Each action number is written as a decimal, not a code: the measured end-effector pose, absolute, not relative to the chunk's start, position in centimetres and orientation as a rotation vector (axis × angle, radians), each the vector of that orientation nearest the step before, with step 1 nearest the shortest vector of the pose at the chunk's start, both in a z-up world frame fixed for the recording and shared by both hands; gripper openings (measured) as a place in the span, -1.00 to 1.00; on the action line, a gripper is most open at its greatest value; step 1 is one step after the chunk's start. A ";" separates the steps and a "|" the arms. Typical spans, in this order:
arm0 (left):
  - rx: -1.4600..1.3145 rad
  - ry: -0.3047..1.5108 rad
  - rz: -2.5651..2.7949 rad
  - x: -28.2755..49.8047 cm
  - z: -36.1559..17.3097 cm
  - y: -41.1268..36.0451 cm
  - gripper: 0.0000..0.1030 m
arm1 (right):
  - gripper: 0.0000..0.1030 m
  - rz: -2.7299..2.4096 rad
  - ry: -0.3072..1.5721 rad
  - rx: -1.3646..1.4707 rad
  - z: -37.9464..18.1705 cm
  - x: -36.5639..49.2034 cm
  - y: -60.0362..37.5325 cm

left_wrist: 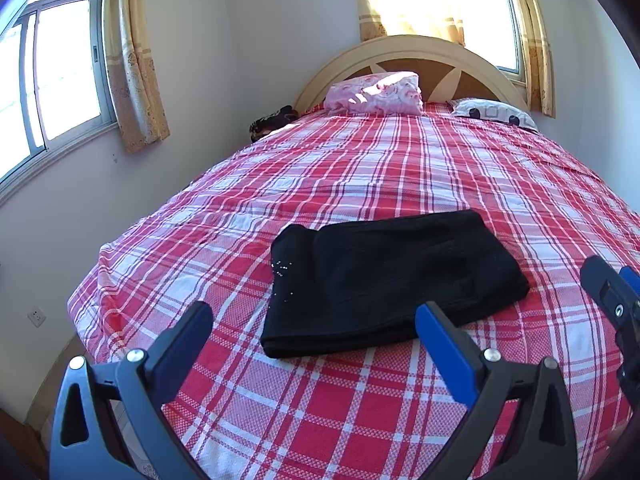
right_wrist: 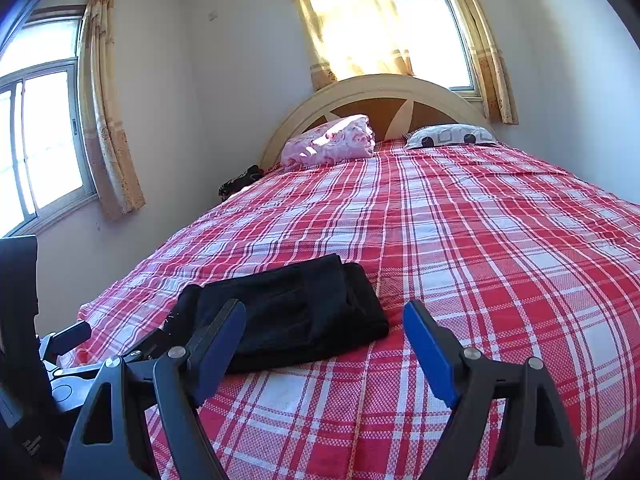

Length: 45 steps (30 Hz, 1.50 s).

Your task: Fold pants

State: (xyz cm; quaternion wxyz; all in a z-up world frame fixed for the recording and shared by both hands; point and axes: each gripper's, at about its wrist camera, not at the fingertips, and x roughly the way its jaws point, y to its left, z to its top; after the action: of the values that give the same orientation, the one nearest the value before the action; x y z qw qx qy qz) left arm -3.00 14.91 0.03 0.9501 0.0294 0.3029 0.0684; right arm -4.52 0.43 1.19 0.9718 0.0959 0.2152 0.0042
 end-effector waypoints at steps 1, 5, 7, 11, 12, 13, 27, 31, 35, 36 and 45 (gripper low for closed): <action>0.060 0.617 0.137 -3.0 0.0 14.9 1.00 | 0.60 0.010 0.435 0.197 1.2 -4.6 0.4; 0.071 0.622 0.139 -3.2 0.0 14.6 1.00 | 0.60 0.005 0.437 0.206 1.2 -4.7 0.1; 0.071 0.622 0.139 -3.2 -0.1 14.6 1.00 | 0.60 0.003 0.440 0.212 1.2 -4.7 -0.1; 0.070 0.624 0.140 -3.2 -0.1 14.6 1.00 | 0.60 -0.002 0.445 0.219 1.1 -4.7 -0.2; 0.070 0.623 0.140 -3.2 -0.1 14.6 1.00 | 0.60 -0.001 0.444 0.218 1.1 -4.7 -0.3; 0.069 0.623 0.140 -3.2 -0.1 14.5 1.00 | 0.60 -0.002 0.444 0.216 1.1 -4.7 -0.3; 0.069 0.629 0.145 -3.2 -0.4 14.8 1.00 | 0.60 -0.004 0.445 0.212 1.1 -4.7 0.1; 0.070 0.629 0.146 -3.1 -0.3 14.8 1.00 | 0.60 -0.006 0.442 0.212 1.1 -4.7 0.0; 0.068 0.629 0.144 -3.1 -0.3 14.8 1.00 | 0.60 -0.004 0.449 0.211 1.0 -4.7 0.1; 0.068 0.629 0.145 -3.0 -0.4 14.8 1.00 | 0.60 -0.004 0.449 0.211 1.0 -4.7 0.1; 0.073 0.627 0.162 -2.8 -0.4 15.0 1.00 | 0.60 -0.007 0.452 0.209 1.0 -4.6 0.1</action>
State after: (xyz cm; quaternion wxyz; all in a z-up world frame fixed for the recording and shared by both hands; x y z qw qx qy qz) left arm -2.85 14.97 -0.35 0.9474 0.0361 0.3080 0.0796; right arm -4.63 0.15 0.98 0.9691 0.1036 0.2238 -0.0034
